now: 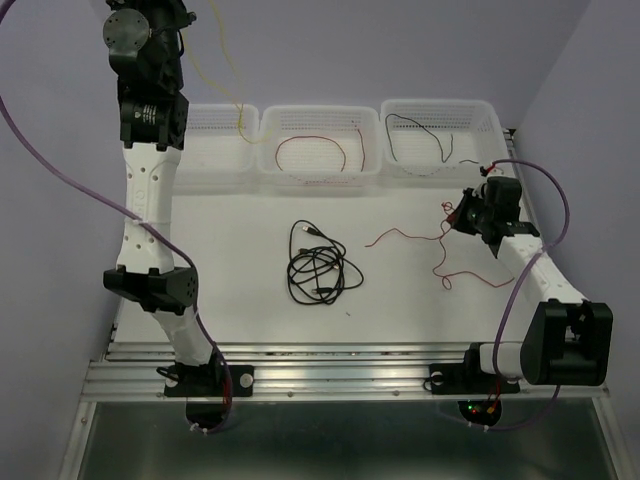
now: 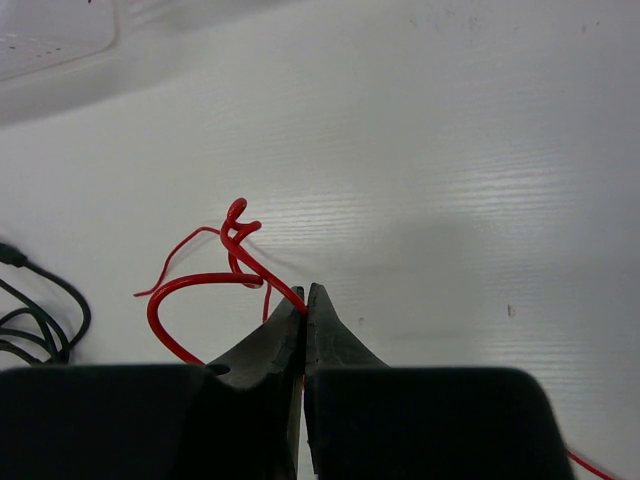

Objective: Untangle the cables

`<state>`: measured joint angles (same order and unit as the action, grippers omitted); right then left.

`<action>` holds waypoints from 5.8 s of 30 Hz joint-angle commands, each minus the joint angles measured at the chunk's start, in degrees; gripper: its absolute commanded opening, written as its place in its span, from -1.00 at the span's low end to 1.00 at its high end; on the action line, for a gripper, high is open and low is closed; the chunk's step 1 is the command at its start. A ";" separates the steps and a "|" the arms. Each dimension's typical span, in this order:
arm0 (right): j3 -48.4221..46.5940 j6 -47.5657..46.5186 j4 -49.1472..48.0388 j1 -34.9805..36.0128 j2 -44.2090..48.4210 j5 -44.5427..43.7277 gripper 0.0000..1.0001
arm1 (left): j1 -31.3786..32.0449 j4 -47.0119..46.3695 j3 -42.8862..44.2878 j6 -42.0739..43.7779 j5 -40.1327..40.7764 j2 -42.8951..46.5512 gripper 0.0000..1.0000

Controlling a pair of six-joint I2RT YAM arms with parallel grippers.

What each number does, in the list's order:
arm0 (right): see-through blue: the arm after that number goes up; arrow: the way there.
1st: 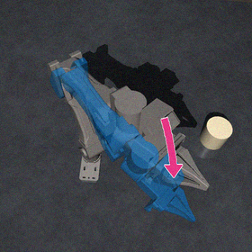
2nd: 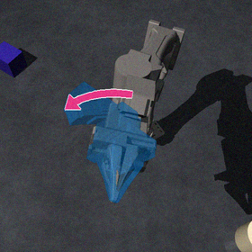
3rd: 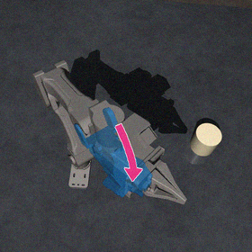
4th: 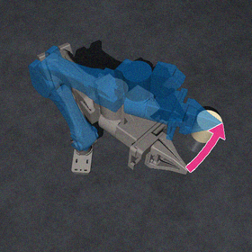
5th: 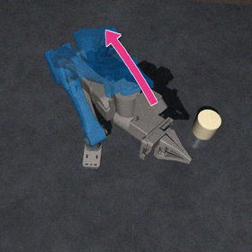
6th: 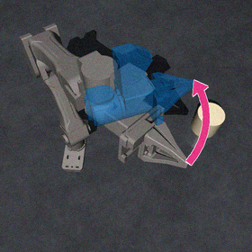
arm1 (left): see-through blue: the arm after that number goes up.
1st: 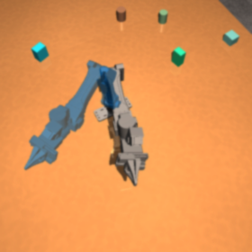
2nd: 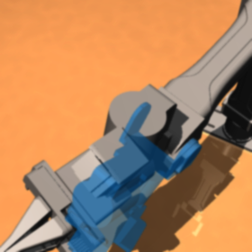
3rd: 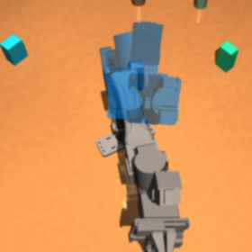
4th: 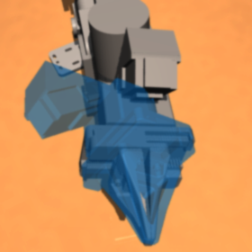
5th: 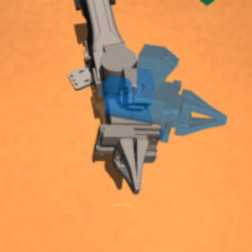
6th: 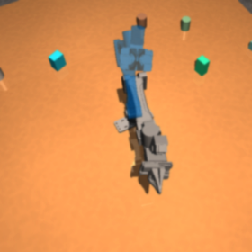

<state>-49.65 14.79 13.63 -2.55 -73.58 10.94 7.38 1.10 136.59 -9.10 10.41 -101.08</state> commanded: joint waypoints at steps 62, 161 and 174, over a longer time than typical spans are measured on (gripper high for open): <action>-54.15 -3.36 5.71 14.50 -18.60 8.21 -0.99 | -11.16 -3.39 -50.18 -10.84 -8.83 12.73 0.97; -20.63 -7.15 -10.28 30.58 -17.66 -17.45 1.00 | -11.07 -6.82 -80.34 -15.59 -14.63 29.18 0.97; -21.71 -5.73 -19.07 30.58 -29.41 -24.82 0.96 | -10.45 -7.17 -85.88 -18.05 -16.48 35.51 0.97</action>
<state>-66.76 7.92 0.84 27.51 -101.08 -10.35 -3.42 -4.25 51.33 -26.50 -4.69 -67.70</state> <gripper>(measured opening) 0.986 0.986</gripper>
